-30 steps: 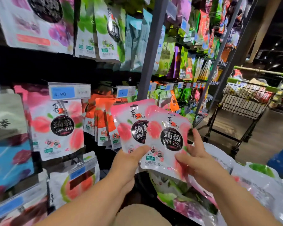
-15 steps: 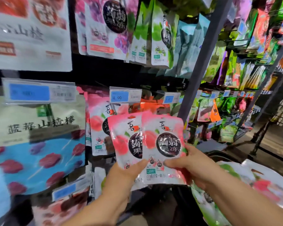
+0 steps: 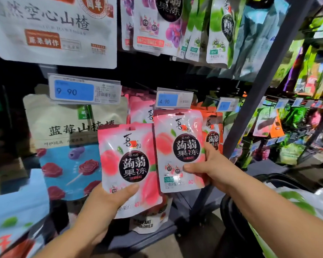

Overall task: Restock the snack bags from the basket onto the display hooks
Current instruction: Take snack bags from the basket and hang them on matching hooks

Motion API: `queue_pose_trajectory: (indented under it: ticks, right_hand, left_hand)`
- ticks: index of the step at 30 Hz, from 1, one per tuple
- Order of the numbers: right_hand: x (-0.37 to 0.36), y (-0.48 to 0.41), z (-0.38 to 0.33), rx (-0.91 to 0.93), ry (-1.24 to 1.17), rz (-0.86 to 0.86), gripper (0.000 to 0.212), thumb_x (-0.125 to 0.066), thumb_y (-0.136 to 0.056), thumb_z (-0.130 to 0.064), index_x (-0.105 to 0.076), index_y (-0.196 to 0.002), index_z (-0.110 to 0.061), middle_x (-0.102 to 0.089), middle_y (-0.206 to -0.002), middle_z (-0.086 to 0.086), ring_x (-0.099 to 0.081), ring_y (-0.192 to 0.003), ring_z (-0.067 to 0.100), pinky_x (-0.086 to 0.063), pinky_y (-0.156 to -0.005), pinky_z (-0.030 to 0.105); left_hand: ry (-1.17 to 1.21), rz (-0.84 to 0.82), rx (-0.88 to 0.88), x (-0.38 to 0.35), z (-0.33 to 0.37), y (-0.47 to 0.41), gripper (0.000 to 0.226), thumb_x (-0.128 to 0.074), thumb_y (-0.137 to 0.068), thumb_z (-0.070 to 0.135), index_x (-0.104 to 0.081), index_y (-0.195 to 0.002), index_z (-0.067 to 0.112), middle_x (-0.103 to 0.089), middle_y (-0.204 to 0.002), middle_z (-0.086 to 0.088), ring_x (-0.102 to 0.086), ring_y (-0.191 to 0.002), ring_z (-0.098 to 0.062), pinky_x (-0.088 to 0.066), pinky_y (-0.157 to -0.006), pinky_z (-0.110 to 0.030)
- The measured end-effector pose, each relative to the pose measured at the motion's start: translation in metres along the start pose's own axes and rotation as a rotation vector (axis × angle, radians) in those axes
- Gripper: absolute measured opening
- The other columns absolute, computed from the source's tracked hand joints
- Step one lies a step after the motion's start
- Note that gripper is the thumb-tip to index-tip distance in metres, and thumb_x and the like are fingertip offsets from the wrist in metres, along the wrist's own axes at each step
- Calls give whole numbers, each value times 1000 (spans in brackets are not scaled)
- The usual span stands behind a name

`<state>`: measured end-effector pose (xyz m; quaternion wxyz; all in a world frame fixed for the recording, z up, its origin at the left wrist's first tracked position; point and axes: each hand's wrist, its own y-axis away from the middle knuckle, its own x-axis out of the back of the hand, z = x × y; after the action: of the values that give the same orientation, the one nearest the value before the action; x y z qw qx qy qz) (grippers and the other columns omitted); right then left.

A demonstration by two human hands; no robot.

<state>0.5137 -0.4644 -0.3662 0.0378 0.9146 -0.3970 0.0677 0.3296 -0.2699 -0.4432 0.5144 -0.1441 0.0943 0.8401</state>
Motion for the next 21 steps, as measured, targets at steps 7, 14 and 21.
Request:
queue_pose_trajectory:
  ticks: [7, 14, 21]
  right_hand:
    - [-11, -15, 8, 22, -33, -29, 70, -81, -62, 0, -50, -124, -14, -74, -108, 9, -72, -99, 27, -59, -79, 37]
    - [-16, -32, 10, 41, -59, -13, 83, -84, -57, -5, -47, -131, -11, -69, -119, 17, -68, -107, 35, -55, -93, 53]
    - [-15, -42, 12, 28, 15, -13, 84, -85, -56, -8, -46, -130, -12, -68, -120, 16, -69, -107, 31, -55, -94, 51]
  left_hand:
    - [-89, 60, -35, 31, -3, 10, 49, -89, -50, 26, -77, -97, 32, -77, -101, -5, -74, -92, -21, -55, -76, -33]
    - [-85, 65, -65, 41, 3, 13, 67, -98, -39, 35, -76, -102, 26, -76, -103, -10, -73, -95, -29, -58, -78, -39]
    - [-82, 46, -80, 46, 4, 13, 59, -96, -48, 19, -75, -103, 16, -76, -102, -13, -73, -94, -32, -60, -64, -26]
